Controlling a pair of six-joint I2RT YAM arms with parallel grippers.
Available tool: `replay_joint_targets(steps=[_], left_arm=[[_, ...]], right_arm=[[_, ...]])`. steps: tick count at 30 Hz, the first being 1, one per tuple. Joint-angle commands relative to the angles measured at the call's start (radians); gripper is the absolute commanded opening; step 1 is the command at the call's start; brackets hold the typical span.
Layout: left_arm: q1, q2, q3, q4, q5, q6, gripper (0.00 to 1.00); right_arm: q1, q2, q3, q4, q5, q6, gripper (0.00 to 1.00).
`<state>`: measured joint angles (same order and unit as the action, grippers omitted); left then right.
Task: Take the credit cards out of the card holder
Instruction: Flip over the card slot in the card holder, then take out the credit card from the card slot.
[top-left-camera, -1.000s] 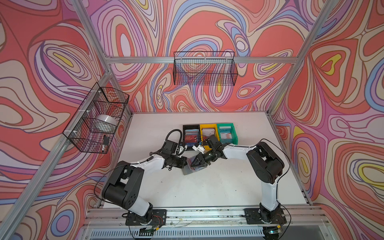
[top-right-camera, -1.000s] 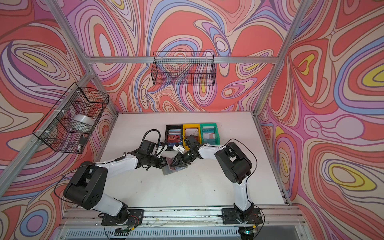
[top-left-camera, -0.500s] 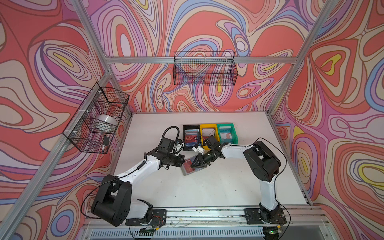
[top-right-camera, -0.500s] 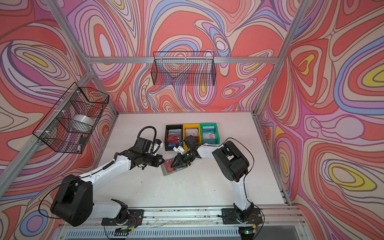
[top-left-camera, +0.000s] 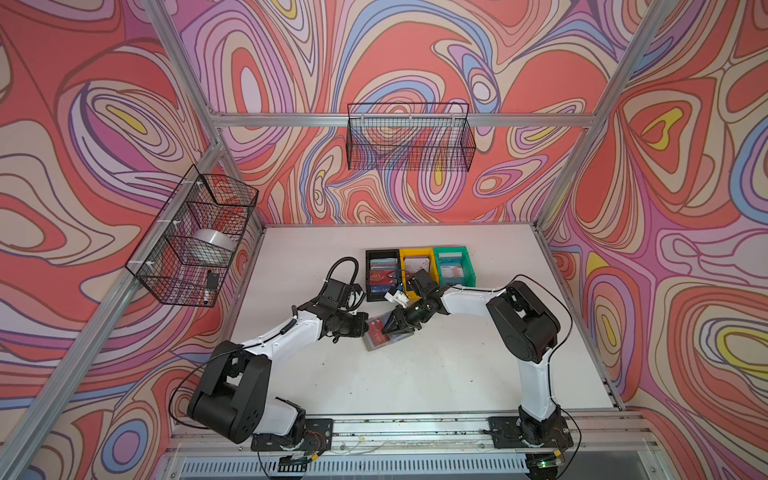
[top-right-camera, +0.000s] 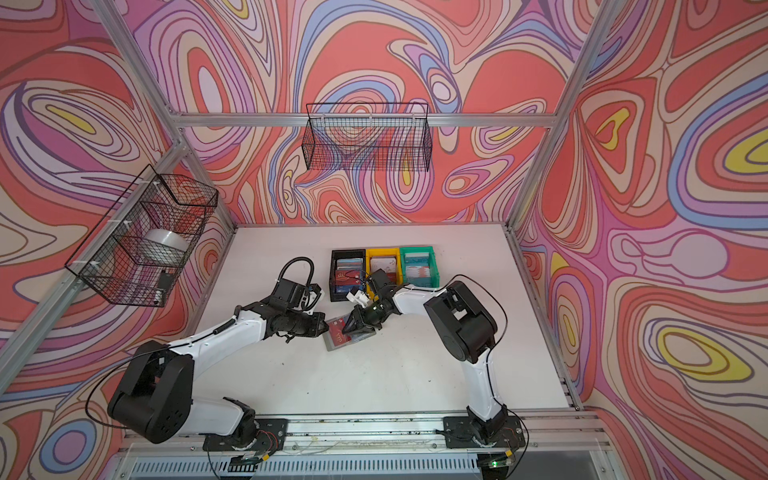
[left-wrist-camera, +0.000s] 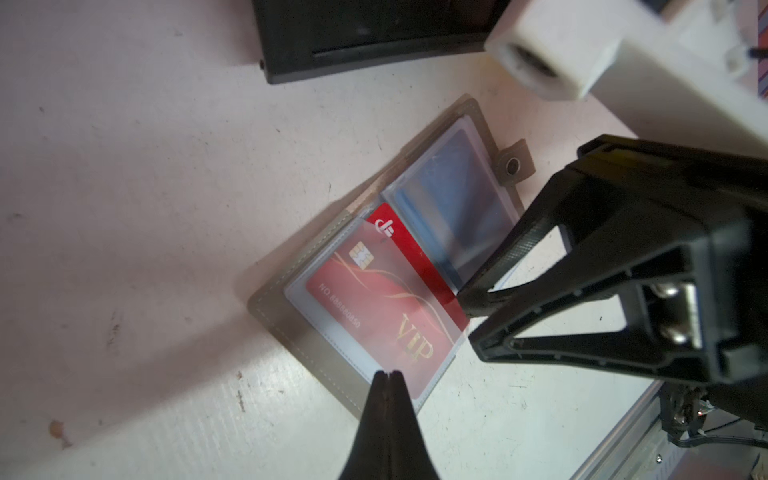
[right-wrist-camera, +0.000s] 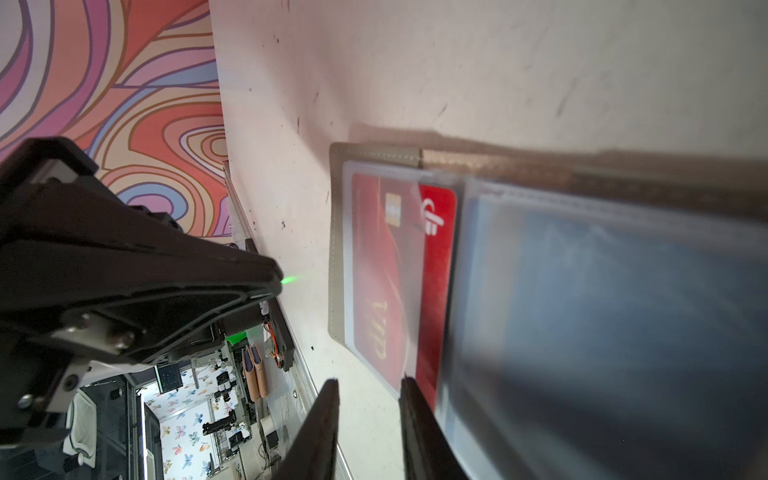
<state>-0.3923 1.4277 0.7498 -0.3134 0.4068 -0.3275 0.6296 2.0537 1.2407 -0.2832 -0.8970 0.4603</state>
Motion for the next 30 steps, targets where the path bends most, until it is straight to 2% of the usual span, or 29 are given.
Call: replay_joint_targets(steps=[1,14,30], left_arm=[[-0.004,0.033,-0.013,0.038,-0.002,-0.042,0.0],[-0.004,0.071,-0.073,0.124,-0.013,-0.06,0.0],[-0.01,0.142,-0.069,0.119,-0.037,-0.046,0.0]], right_arm=[[0.004,0.019,0.025,-0.032,0.043,-0.027,0.28],[-0.007,0.055,0.046,-0.047,0.081,-0.022,0.29],[-0.007,0.08,0.059,-0.024,0.038,-0.016,0.29]])
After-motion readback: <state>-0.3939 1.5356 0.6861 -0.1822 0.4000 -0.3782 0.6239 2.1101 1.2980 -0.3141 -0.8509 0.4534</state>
